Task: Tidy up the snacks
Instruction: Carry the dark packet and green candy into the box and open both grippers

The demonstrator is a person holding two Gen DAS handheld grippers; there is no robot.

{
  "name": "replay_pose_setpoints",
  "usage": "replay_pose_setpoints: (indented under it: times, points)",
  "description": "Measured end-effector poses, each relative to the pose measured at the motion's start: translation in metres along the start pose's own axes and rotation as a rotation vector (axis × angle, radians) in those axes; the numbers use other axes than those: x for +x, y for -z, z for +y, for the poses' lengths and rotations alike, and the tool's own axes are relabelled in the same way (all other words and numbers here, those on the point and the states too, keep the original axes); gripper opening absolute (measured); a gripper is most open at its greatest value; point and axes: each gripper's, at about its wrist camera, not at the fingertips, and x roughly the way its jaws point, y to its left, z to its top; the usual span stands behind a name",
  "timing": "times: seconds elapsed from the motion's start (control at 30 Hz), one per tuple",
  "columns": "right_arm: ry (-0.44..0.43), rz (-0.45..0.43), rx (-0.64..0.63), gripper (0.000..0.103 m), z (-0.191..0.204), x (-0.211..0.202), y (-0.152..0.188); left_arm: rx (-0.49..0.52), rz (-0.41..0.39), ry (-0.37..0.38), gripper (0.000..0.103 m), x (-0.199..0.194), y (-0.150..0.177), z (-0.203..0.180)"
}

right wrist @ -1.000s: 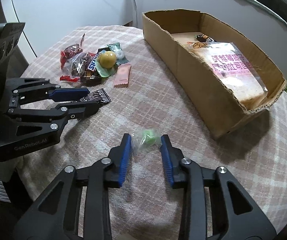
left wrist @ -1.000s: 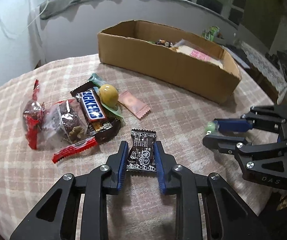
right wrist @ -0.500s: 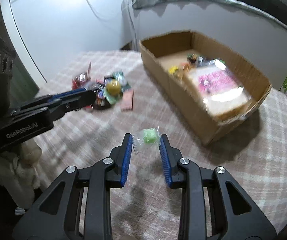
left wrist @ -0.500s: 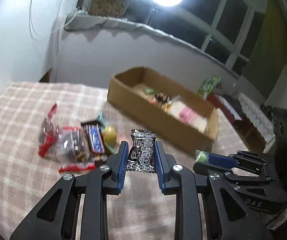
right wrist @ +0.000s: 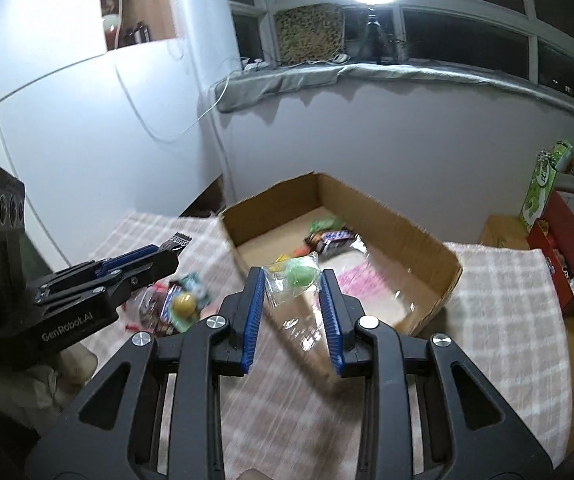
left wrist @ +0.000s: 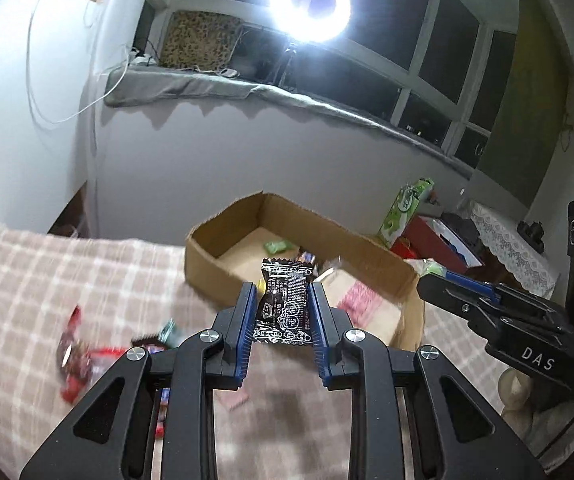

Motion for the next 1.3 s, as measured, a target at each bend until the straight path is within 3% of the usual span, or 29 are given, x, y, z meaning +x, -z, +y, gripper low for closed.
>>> replay_pose_setpoints:
  times: [0.4, 0.77, 0.83, 0.9, 0.97, 1.3]
  points:
    - [0.054, -0.003, 0.044, 0.029, -0.041, 0.046, -0.026, 0.029, 0.021, 0.006, 0.024, 0.056, -0.027, -0.007]
    - [0.067, 0.045, 0.061, 0.029, -0.065, 0.077, -0.029, 0.043, 0.074, 0.002, 0.024, 0.080, -0.023, -0.013]
    - [0.068, 0.046, 0.066, 0.035, -0.067, 0.077, -0.028, 0.044, 0.081, -0.004, 0.025, 0.082, -0.023, -0.014]
    - [0.063, 0.044, 0.073, 0.057, -0.069, 0.076, -0.028, 0.045, 0.088, -0.006, 0.025, 0.083, -0.022, -0.014]
    - [0.066, 0.031, 0.079, 0.065, -0.070, 0.073, -0.028, 0.050, 0.089, -0.007, 0.025, 0.082, -0.022, -0.016]
    - [0.075, 0.001, 0.071, 0.065, -0.064, 0.051, -0.031, 0.042, 0.053, -0.012, 0.025, 0.056, -0.027, -0.015]
